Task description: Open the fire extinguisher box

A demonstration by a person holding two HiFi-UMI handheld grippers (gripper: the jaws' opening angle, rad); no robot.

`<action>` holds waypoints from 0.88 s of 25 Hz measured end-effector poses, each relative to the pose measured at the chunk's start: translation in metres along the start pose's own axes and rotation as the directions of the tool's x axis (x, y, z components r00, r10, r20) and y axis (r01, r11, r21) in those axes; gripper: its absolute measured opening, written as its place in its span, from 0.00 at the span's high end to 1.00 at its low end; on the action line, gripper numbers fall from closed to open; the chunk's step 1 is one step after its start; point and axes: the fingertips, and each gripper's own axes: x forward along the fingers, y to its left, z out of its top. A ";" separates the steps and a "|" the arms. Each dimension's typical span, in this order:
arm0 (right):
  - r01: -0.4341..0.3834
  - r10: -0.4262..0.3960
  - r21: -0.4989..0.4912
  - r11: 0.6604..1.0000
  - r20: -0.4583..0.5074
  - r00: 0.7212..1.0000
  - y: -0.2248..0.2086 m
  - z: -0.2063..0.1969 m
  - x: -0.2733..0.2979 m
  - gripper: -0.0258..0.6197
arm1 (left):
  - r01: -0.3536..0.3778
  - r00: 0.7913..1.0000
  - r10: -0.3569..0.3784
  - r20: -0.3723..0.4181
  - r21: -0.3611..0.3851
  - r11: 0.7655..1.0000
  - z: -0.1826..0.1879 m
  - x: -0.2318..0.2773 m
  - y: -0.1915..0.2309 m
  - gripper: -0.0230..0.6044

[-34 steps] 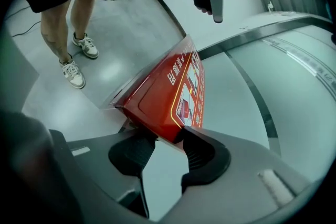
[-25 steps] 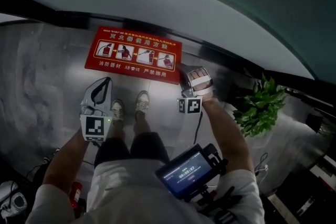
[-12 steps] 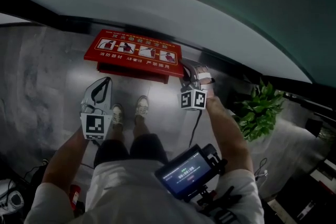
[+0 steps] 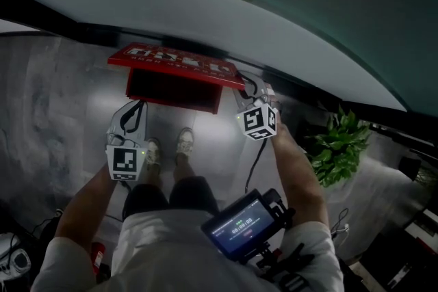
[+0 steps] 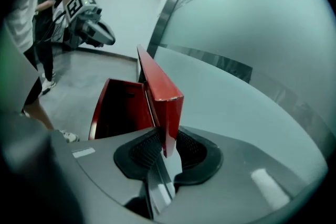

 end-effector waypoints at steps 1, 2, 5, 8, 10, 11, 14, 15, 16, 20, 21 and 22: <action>-0.010 0.009 0.047 0.999 0.008 1.000 -0.004 0.002 0.001 0.81 | -0.001 1.000 0.001 0.005 0.000 1.000 0.001 0.000 0.000 0.96; -0.019 0.017 0.095 0.995 0.016 1.000 -0.009 0.004 0.002 0.81 | -0.003 1.000 0.003 0.010 0.003 1.000 0.002 0.000 0.001 0.96; -0.035 0.026 0.217 0.976 0.045 0.999 -0.022 0.009 0.007 0.81 | -0.007 1.000 0.006 0.020 0.021 1.000 0.004 0.001 0.003 0.96; -0.035 0.018 0.292 0.956 0.062 0.998 -0.034 0.012 0.012 0.81 | -0.013 1.000 0.013 0.020 0.024 1.000 0.005 0.000 0.004 0.96; -0.039 0.018 0.327 0.944 0.067 0.998 -0.040 0.013 0.015 0.81 | -0.016 1.000 0.016 0.017 0.025 1.000 0.004 -0.001 0.006 0.96; -0.042 0.020 0.342 0.939 0.068 0.997 -0.043 0.013 0.017 0.81 | -0.016 1.000 0.016 0.016 0.024 1.000 0.003 -0.001 0.006 0.96; -0.052 0.026 0.392 0.919 0.071 0.997 -0.050 0.014 0.023 0.81 | -0.018 1.000 0.017 0.015 0.019 1.000 0.002 -0.001 0.008 0.96; -0.055 0.028 0.409 0.911 0.071 0.997 -0.053 0.013 0.026 0.81 | -0.018 1.000 0.018 0.015 0.017 1.000 0.002 -0.001 0.008 0.96; -0.056 0.030 0.424 0.904 0.068 0.997 -0.055 0.011 0.028 0.81 | -0.017 1.000 0.017 0.015 0.015 1.000 0.002 0.000 0.008 0.96; -0.060 0.034 0.472 0.879 0.063 0.997 -0.064 0.007 0.038 0.80 | -0.016 1.000 0.016 0.012 0.009 1.000 0.001 0.006 0.009 0.96; -0.064 0.036 0.485 0.872 0.066 0.997 -0.067 0.006 0.041 0.80 | -0.016 1.000 0.016 0.011 0.009 1.000 0.001 0.008 0.010 0.96; -0.070 0.040 0.498 0.864 0.070 0.997 -0.068 0.006 0.043 0.80 | -0.016 1.000 0.016 0.009 0.009 1.000 0.000 0.009 0.011 0.96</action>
